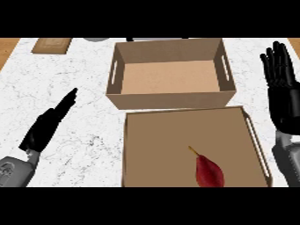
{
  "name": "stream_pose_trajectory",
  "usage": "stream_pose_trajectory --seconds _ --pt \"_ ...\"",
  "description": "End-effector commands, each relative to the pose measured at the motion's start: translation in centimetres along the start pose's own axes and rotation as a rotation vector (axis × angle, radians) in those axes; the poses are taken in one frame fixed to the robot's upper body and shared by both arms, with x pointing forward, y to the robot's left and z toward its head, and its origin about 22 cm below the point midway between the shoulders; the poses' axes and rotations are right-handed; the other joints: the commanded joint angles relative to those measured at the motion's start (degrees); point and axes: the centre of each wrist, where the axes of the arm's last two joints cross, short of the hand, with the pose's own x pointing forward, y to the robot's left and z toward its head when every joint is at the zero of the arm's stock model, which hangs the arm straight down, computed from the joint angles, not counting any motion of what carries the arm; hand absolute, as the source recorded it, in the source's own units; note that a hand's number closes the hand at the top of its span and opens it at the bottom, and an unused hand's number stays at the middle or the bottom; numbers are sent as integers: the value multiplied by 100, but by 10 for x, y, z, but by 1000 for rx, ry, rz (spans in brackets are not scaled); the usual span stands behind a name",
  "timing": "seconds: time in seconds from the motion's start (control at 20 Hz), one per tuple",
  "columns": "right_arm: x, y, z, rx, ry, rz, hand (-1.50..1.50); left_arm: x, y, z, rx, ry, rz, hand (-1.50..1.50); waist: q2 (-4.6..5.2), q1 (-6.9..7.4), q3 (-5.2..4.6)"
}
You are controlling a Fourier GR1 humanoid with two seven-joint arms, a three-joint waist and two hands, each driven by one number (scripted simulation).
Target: Pick the pear from the tray and place it in the cardboard box
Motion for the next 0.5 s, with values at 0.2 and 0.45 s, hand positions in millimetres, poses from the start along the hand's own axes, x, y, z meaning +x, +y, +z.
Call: stream_pose_trajectory --seconds 0.2,0.45 --pt "-44 49 120 138 474 77 -150 42 -21 -8 -6 -215 60 0 -131 -191 -49" --pt "-55 -11 132 258 340 676 -150 44 -31 -9 -31 -219 111 0 -146 -337 -116"
